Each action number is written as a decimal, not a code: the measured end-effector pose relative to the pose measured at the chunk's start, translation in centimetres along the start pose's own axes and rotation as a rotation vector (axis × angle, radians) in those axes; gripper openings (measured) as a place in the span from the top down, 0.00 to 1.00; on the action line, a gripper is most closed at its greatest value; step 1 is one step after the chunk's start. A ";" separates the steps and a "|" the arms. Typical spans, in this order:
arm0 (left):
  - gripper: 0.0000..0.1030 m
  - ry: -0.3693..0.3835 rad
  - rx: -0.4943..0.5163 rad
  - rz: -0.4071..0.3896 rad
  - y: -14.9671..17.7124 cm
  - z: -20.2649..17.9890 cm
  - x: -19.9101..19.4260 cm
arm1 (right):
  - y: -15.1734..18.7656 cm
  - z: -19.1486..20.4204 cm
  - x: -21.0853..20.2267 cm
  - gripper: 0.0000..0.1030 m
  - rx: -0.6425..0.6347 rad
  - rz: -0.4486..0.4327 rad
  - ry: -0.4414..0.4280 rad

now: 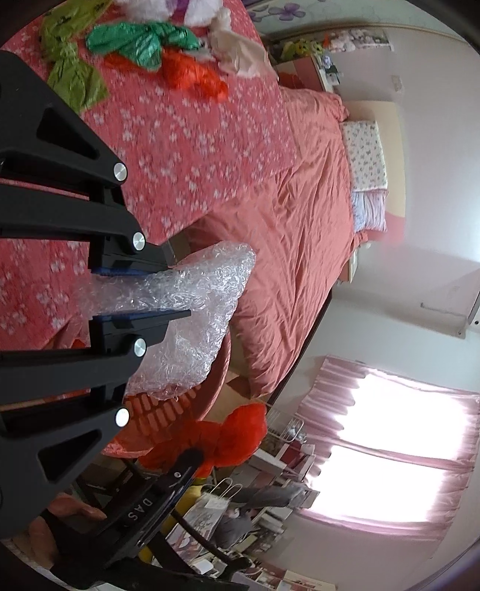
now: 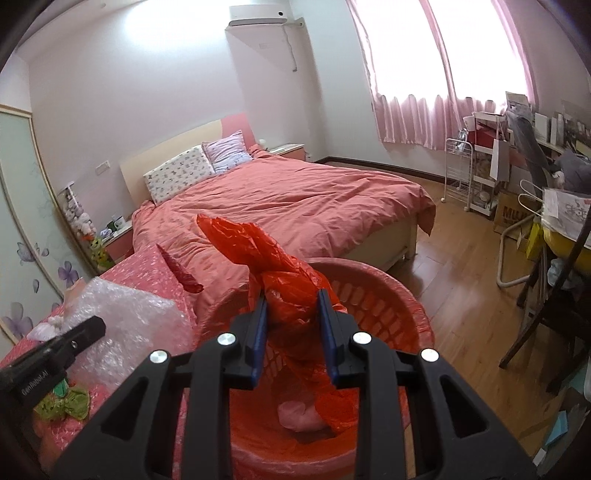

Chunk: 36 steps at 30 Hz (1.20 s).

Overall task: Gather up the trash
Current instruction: 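Carry both bags over the orange basket and open both tools, then move both tools back to the pile and close the right on the yellow-green bag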

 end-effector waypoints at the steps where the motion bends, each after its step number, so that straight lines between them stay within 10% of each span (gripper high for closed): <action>1: 0.86 0.003 0.006 0.005 0.0 -0.4 0.4 | 0.0 0.0 0.0 0.75 0.003 0.000 0.002; 12: 0.85 0.039 0.035 0.065 0.5 -2.9 3.2 | -0.4 -2.4 1.9 0.69 0.053 0.017 0.001; 18: 0.58 0.023 0.029 0.094 1.0 -2.8 4.4 | 0.1 -3.3 2.6 0.59 0.068 0.030 0.010; 36: 0.43 -0.127 -0.018 0.045 2.7 3.8 -0.1 | 1.2 1.8 1.5 0.42 -0.051 0.030 -0.012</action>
Point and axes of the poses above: each gripper's, at about its wrist camera, not at the fingertips, and x roughly the way its jaws point, z to its left, y to its underside, the point moved 7 cm from there along x, roughly the way its jaws point, and after that the axes turned 7 degrees about z, right-handed, at the moved point
